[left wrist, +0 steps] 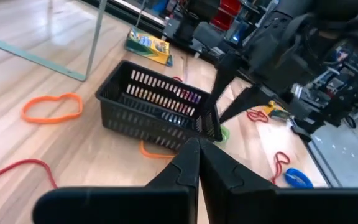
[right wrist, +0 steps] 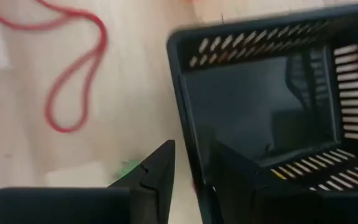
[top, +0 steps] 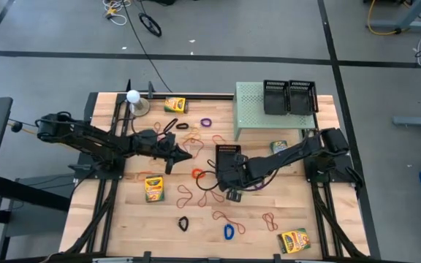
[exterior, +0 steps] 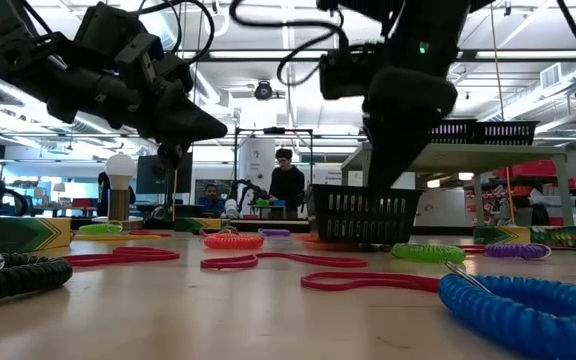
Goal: Pick & Place Office Desk Supplies
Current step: Put the black basket on the shelf on the shelf
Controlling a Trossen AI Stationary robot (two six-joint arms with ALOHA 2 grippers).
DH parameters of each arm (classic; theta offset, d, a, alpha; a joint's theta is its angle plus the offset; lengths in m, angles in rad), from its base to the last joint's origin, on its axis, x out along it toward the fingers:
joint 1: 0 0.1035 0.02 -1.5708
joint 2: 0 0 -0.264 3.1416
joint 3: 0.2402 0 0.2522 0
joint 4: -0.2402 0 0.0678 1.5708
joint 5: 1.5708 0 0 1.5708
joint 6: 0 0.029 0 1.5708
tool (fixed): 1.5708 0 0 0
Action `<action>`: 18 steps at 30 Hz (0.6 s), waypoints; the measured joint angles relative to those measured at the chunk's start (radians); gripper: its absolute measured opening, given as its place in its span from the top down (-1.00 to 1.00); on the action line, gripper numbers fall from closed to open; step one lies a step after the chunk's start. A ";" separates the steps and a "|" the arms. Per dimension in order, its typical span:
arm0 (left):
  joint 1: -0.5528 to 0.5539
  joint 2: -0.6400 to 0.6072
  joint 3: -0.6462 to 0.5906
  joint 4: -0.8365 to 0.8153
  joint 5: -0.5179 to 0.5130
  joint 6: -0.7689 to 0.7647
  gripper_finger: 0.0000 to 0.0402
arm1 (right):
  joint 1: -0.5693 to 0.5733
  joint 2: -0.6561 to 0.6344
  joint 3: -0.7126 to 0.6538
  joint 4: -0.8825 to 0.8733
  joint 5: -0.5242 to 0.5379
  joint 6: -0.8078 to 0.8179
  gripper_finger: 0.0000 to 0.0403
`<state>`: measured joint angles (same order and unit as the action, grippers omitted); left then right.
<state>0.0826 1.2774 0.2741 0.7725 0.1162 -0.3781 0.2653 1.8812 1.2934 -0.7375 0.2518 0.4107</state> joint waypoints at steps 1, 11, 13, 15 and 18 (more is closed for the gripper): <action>0.000 0.000 0.000 -0.001 0.000 0.007 0.95 | 0.000 0.004 0.000 -0.002 0.002 0.000 0.48; 0.035 0.000 0.000 -0.014 0.073 0.060 0.95 | 0.012 -0.010 0.036 -0.029 0.042 -0.041 0.92; 0.067 -0.005 0.000 -0.013 0.098 0.063 0.95 | 0.025 -0.019 0.085 -0.056 0.044 -0.086 0.90; 0.100 -0.010 0.000 -0.001 0.119 0.064 0.95 | 0.039 -0.034 0.146 -0.090 0.047 -0.145 0.93; 0.144 -0.010 0.000 0.022 0.127 0.066 0.95 | 0.057 -0.054 0.265 -0.141 0.089 -0.241 0.95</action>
<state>0.2263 1.2671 0.2737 0.7949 0.2436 -0.3120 0.3220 1.8274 1.5585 -0.8789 0.3413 0.1699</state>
